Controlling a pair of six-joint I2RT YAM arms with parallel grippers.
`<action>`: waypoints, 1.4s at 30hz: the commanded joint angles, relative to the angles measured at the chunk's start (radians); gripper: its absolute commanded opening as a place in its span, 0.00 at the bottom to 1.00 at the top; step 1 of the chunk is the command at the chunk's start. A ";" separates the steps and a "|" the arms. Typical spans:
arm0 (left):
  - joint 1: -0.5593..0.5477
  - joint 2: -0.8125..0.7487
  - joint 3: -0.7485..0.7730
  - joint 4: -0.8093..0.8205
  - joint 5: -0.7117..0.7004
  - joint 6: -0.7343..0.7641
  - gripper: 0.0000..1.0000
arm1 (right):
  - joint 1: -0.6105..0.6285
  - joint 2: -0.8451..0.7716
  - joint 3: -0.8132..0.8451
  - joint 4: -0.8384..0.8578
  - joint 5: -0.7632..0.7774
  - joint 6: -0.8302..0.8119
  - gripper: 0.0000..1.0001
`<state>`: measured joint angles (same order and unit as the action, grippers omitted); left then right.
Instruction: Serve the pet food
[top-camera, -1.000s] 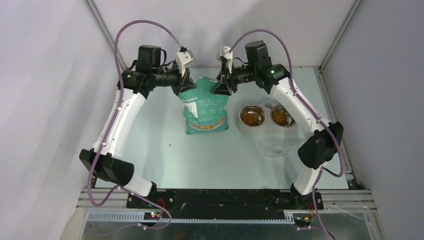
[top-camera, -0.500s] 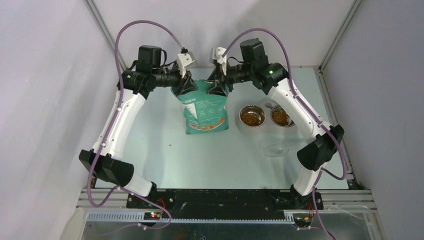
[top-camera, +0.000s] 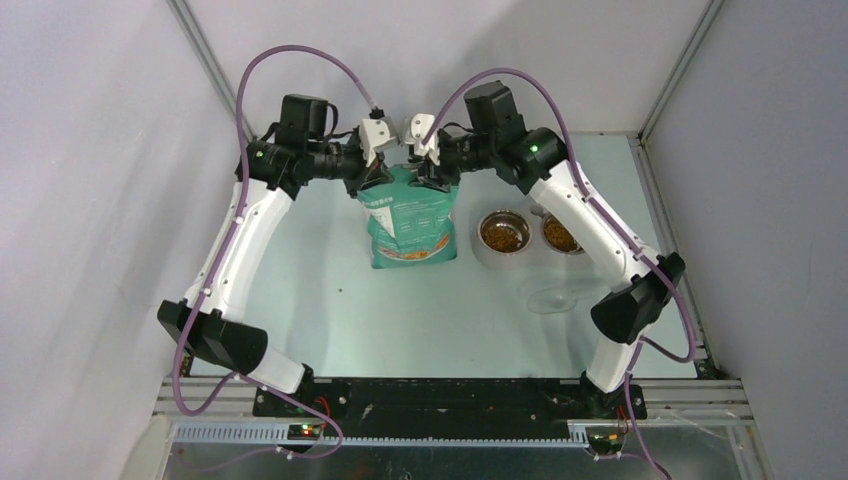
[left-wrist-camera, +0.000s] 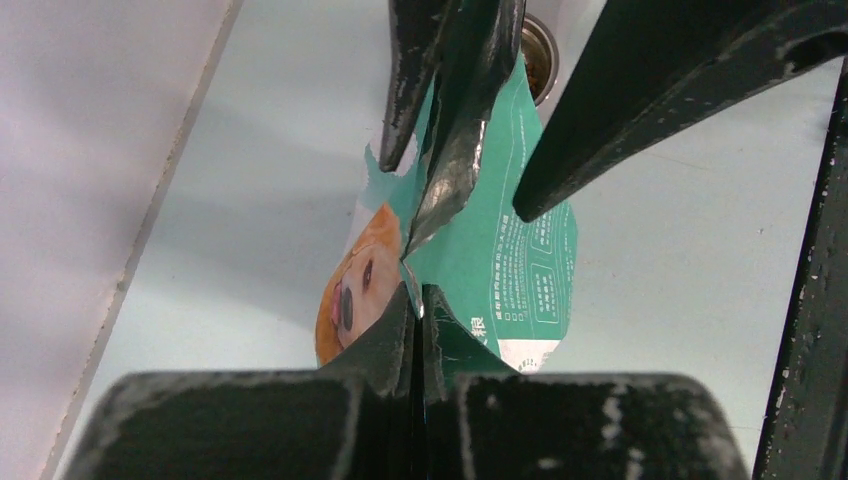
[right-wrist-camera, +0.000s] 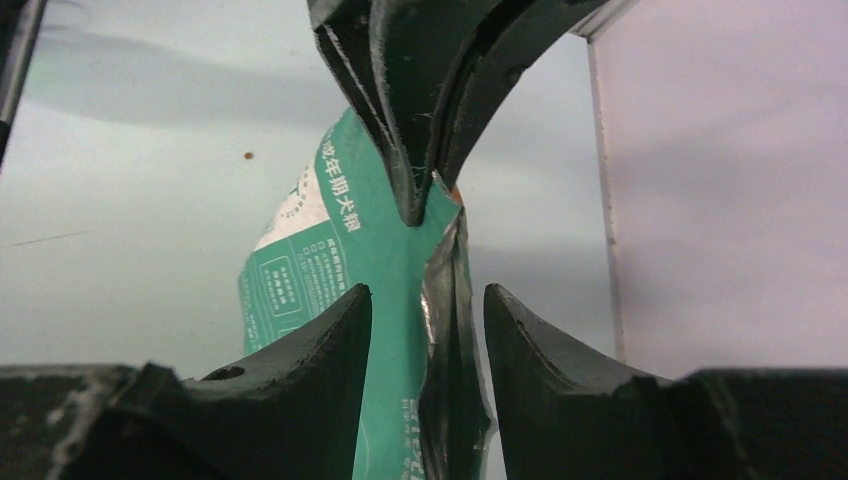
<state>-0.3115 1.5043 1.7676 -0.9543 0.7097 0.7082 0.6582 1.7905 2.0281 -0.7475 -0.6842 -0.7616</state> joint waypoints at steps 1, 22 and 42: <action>0.002 -0.042 0.028 0.000 -0.020 0.018 0.00 | 0.010 0.022 0.051 -0.015 0.093 -0.037 0.47; -0.032 -0.188 -0.200 0.282 -0.132 0.052 0.00 | 0.017 -0.140 -0.228 0.257 0.154 -0.128 0.00; -0.057 -0.268 -0.318 0.491 -0.171 -0.014 0.00 | 0.064 -0.145 -0.343 0.483 0.162 -0.056 0.24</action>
<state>-0.3611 1.2869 1.4590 -0.5987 0.5694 0.7132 0.7124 1.6276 1.6459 -0.3138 -0.5152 -0.8608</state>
